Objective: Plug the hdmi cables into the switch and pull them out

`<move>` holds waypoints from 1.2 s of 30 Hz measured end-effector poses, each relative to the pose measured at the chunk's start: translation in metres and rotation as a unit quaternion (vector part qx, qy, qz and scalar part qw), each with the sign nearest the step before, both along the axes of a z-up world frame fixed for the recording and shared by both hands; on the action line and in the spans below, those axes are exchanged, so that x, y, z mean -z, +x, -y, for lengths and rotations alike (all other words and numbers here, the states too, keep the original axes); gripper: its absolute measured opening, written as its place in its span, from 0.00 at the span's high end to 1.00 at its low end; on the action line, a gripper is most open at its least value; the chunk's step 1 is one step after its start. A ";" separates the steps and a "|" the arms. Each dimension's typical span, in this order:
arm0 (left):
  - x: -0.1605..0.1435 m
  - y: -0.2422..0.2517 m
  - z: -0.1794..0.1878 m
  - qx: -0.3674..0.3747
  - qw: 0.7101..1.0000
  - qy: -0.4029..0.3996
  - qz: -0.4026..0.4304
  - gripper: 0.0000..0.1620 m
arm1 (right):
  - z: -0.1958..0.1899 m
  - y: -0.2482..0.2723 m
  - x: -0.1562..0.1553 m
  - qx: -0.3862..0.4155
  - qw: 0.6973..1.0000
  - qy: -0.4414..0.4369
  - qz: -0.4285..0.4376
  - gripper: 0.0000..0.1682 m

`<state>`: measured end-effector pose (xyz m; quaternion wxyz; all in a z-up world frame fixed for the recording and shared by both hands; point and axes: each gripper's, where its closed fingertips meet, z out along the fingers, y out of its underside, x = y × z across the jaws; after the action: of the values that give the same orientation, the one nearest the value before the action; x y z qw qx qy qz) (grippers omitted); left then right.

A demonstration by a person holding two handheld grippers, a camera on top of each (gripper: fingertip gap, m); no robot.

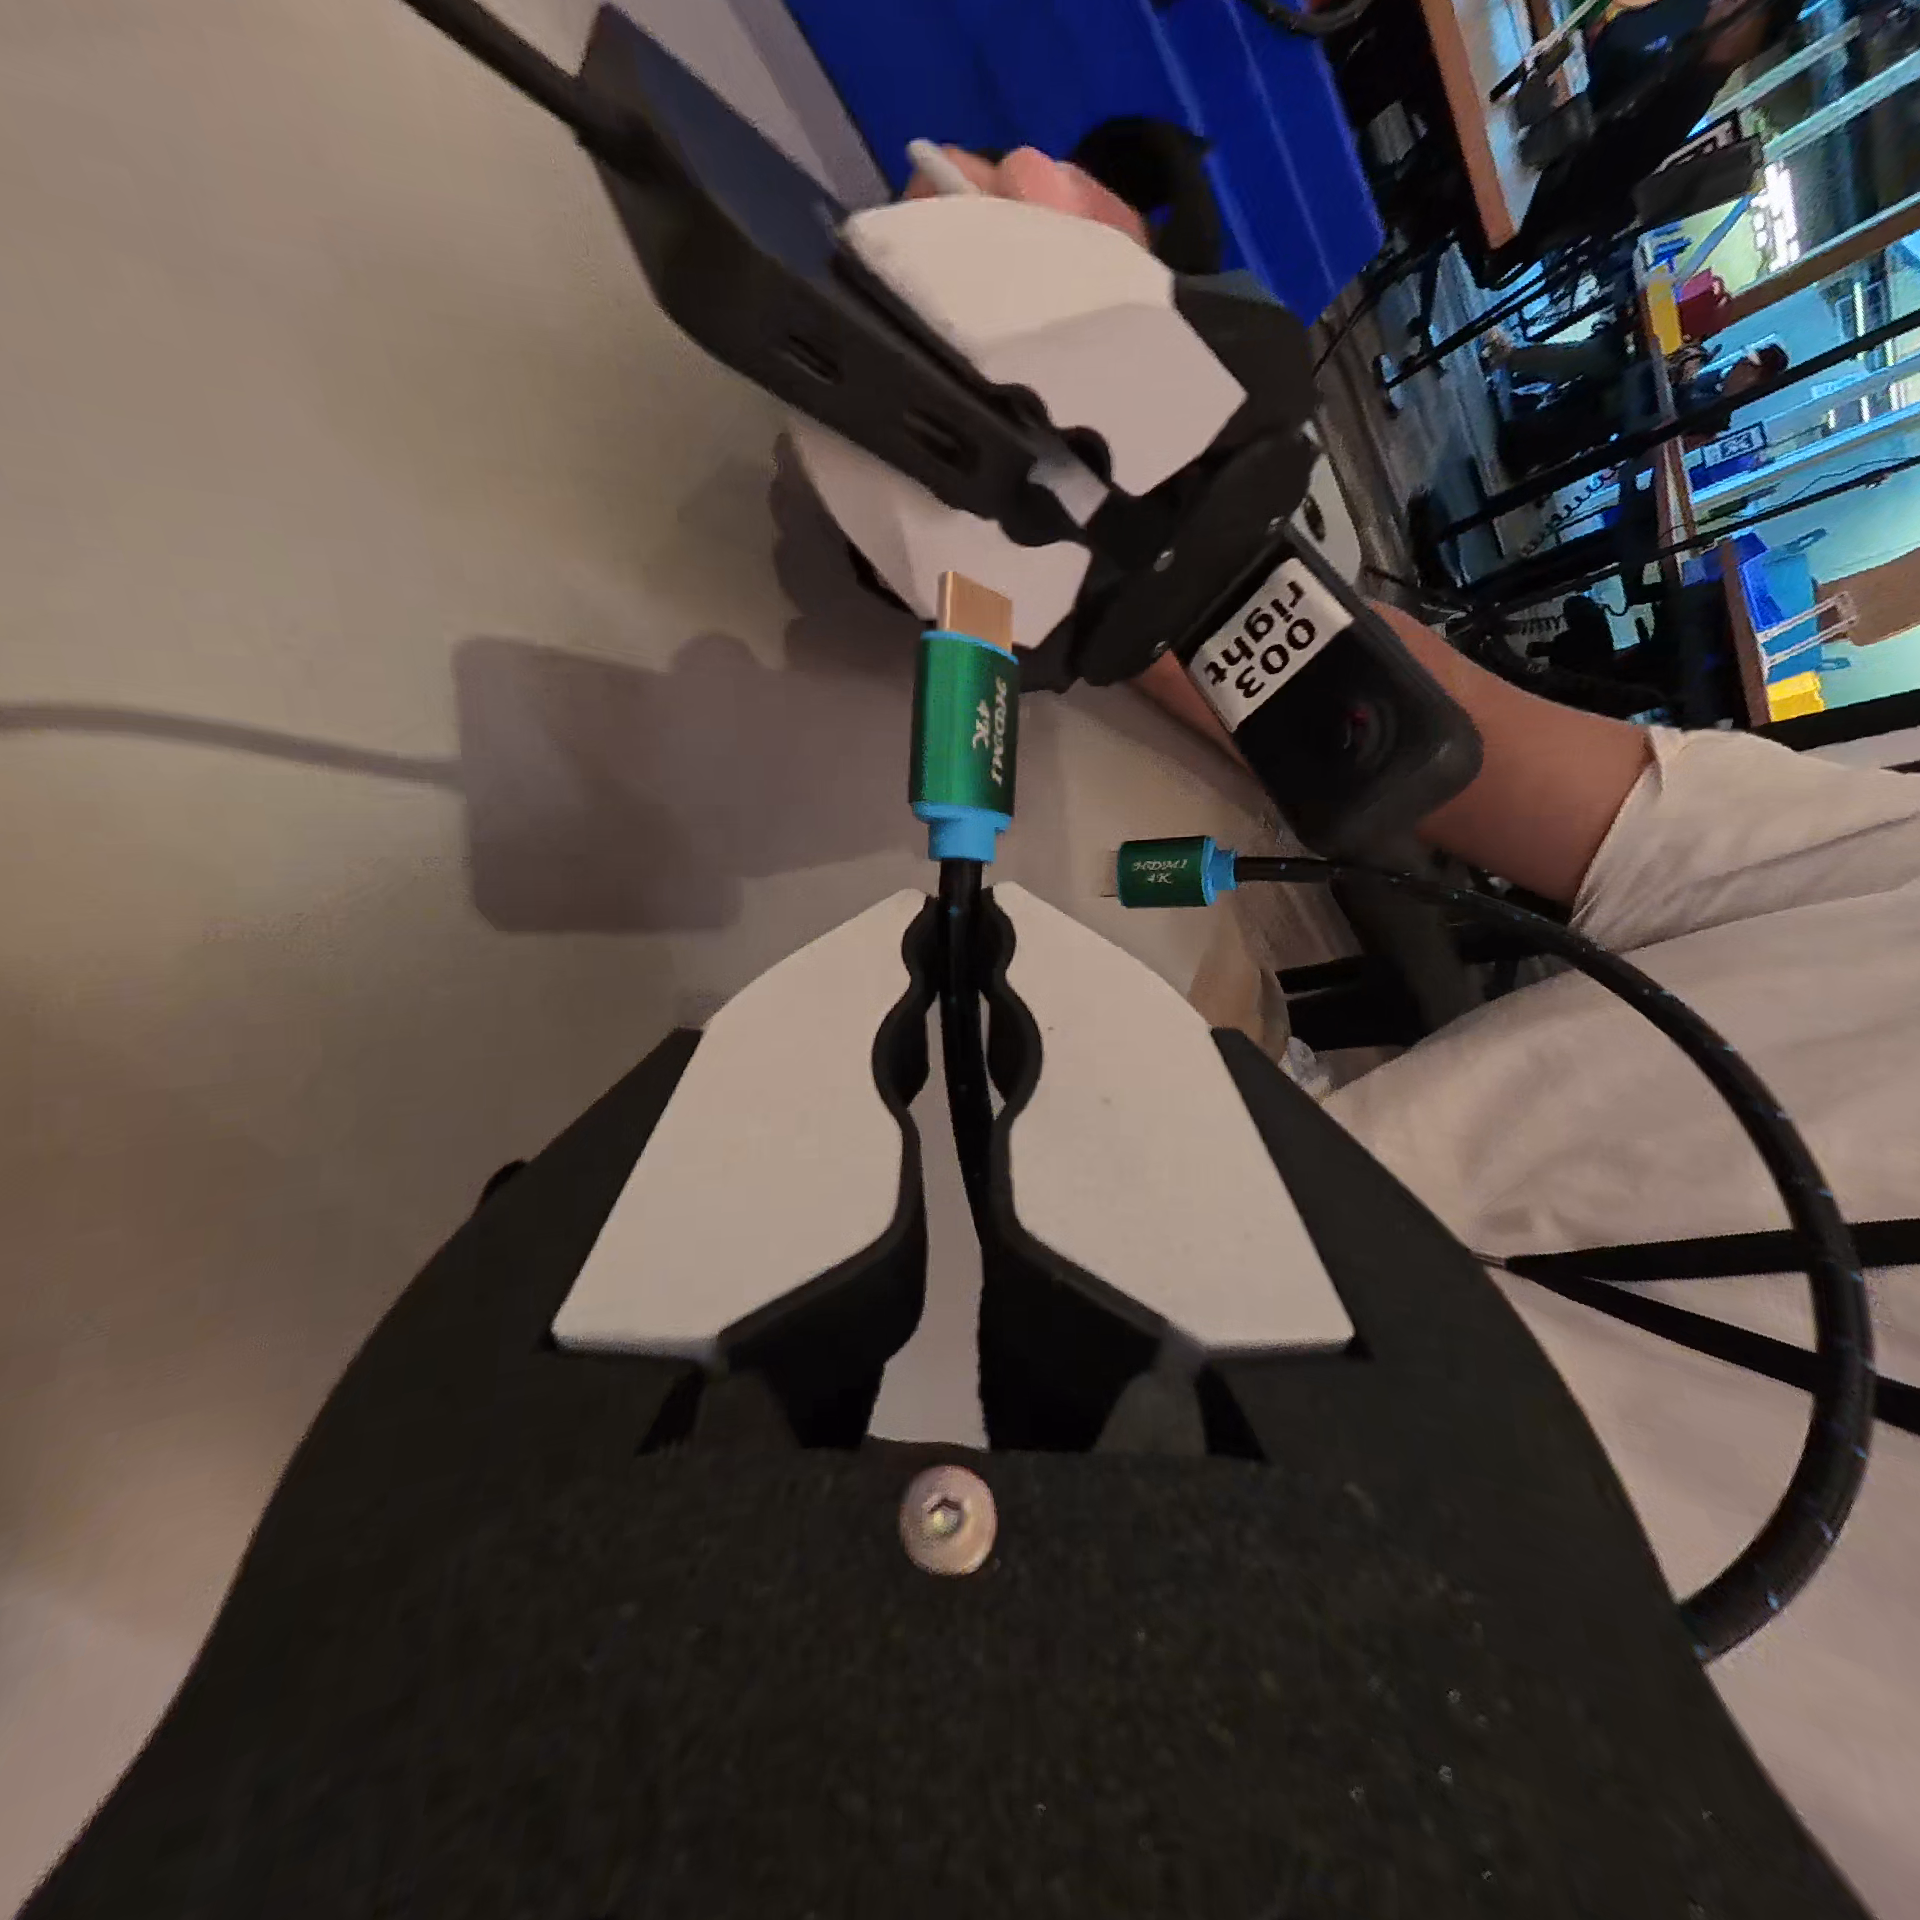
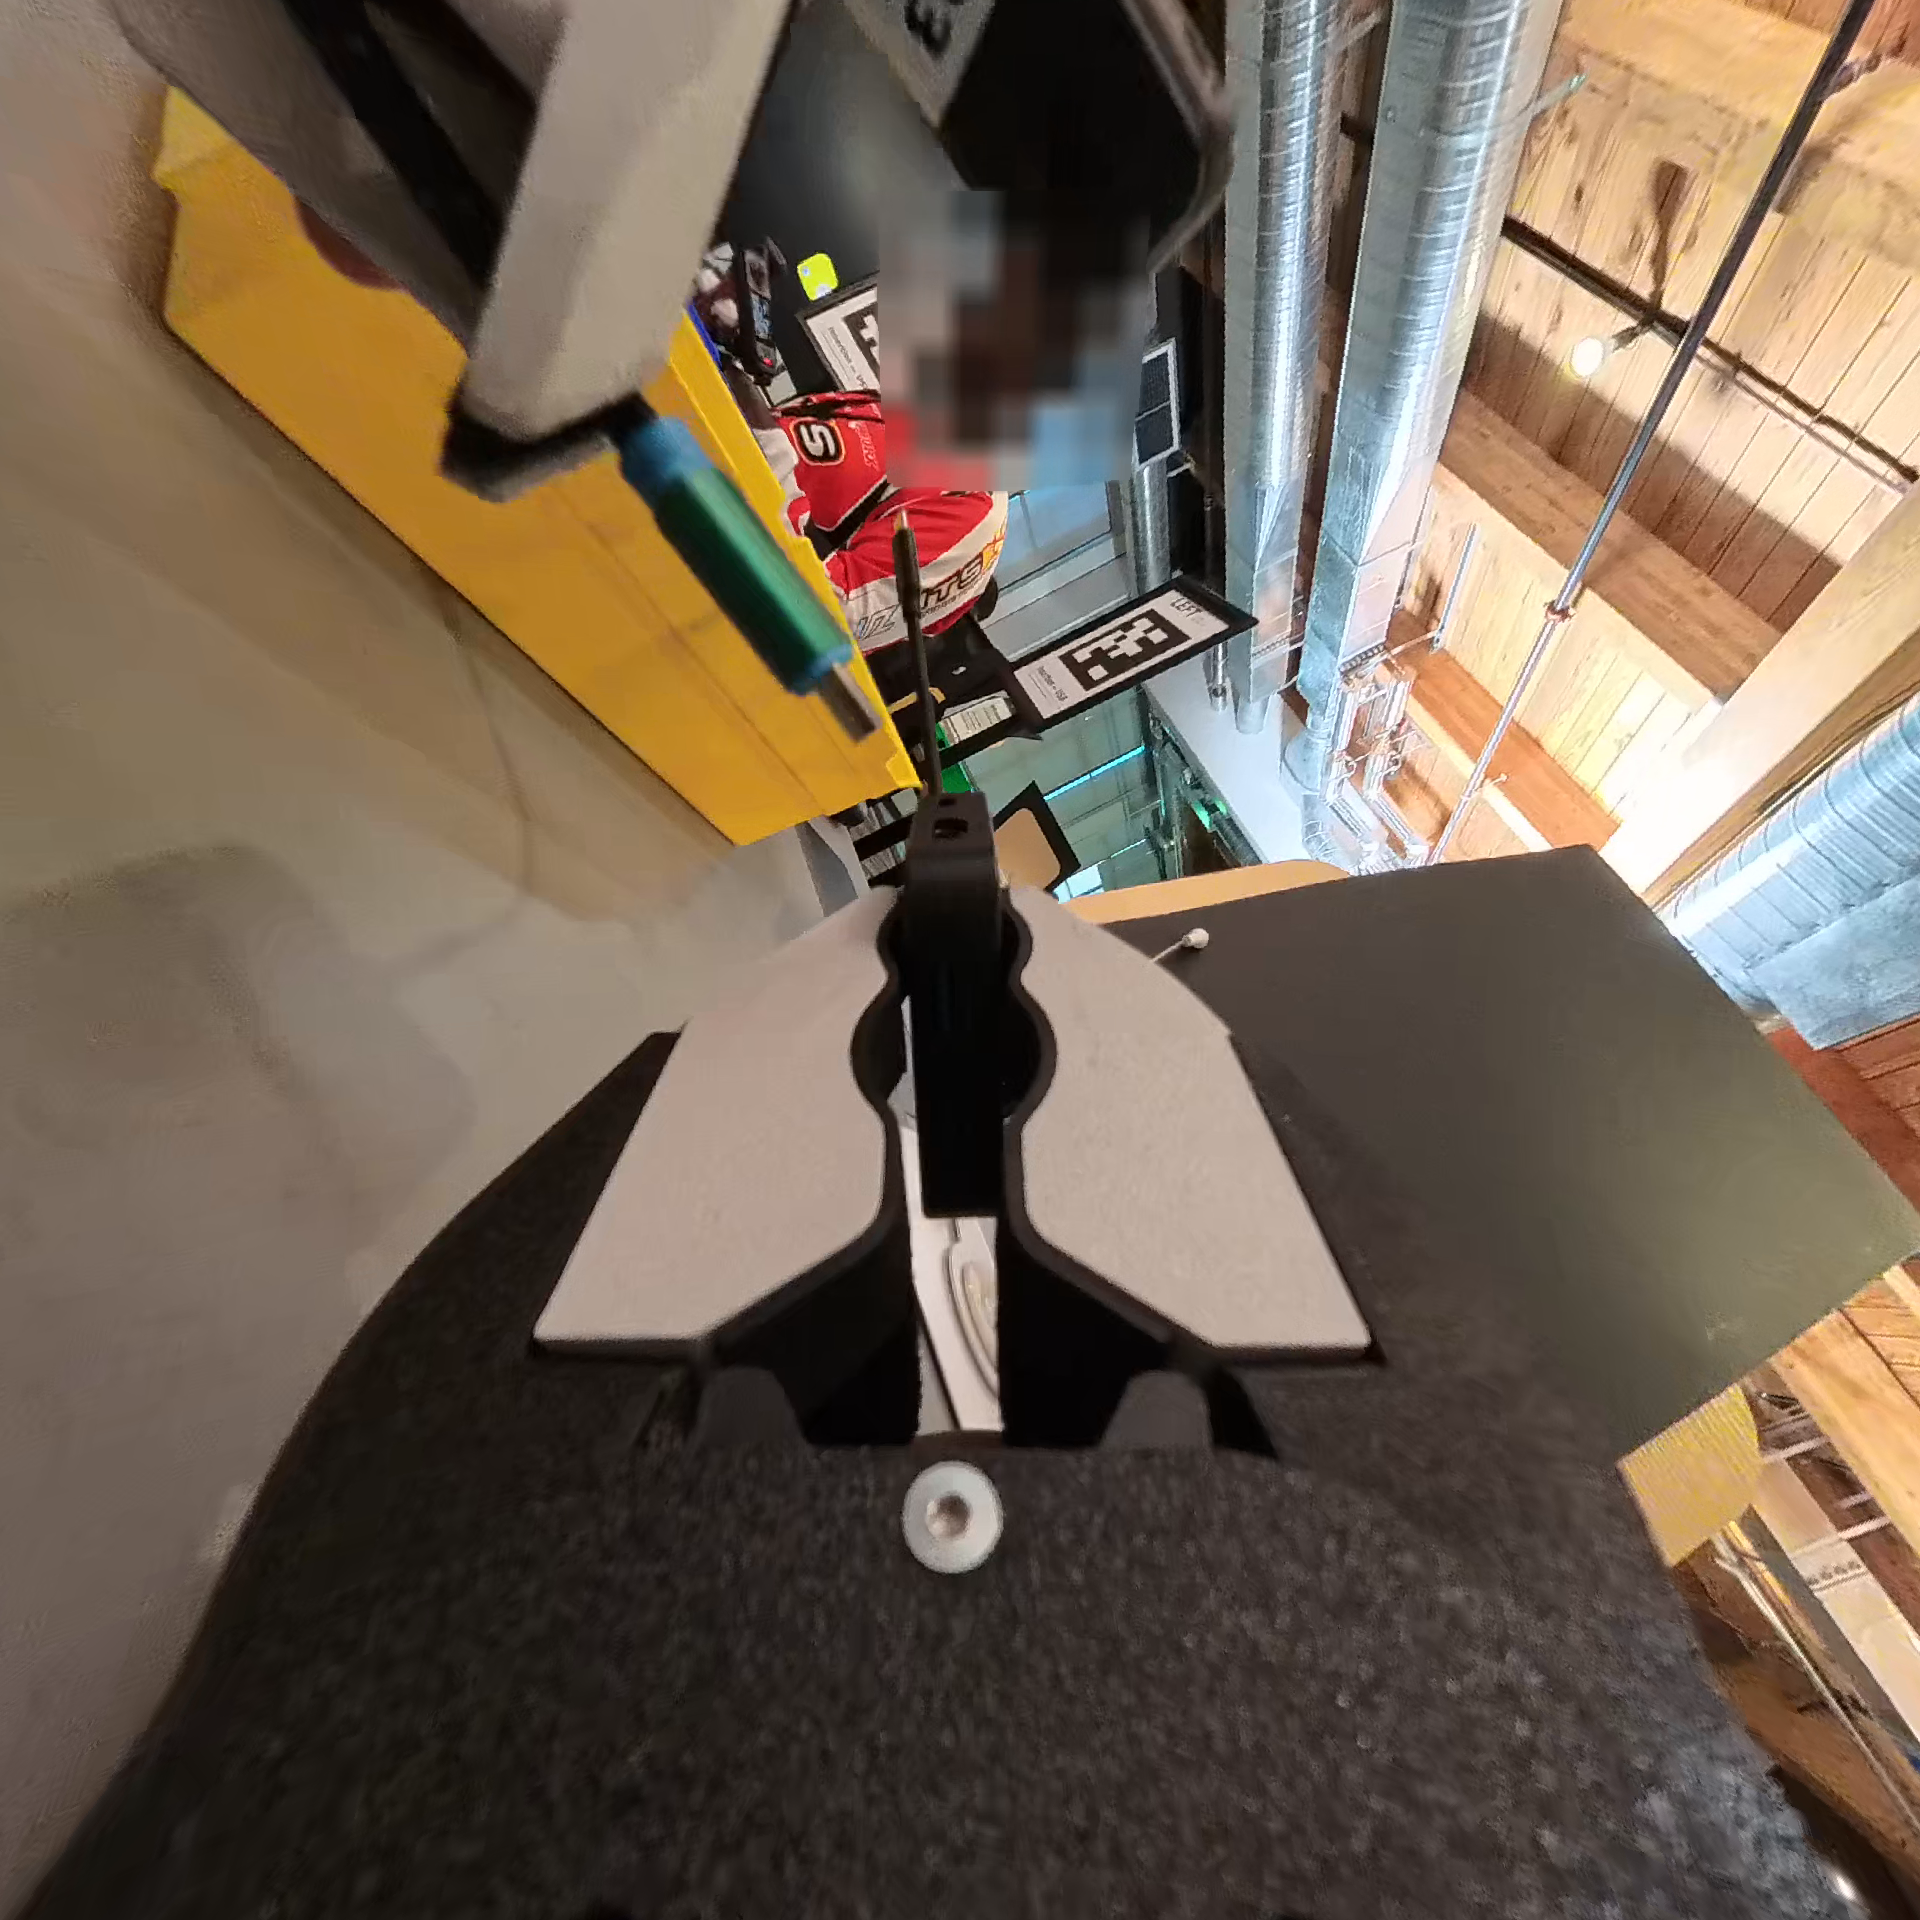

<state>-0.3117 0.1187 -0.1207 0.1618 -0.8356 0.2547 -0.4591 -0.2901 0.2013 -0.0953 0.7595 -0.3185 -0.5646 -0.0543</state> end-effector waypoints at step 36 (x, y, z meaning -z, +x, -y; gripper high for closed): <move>-0.027 -0.100 -0.068 0.000 0.771 0.360 -0.525 0.96 | -0.013 -0.002 0.017 0.034 0.998 -0.004 0.045 0.92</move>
<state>-0.4120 0.1862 -0.0937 0.2919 -0.8271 0.4467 0.1767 -0.2923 0.2144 -0.1122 0.7301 -0.3375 -0.5870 -0.0922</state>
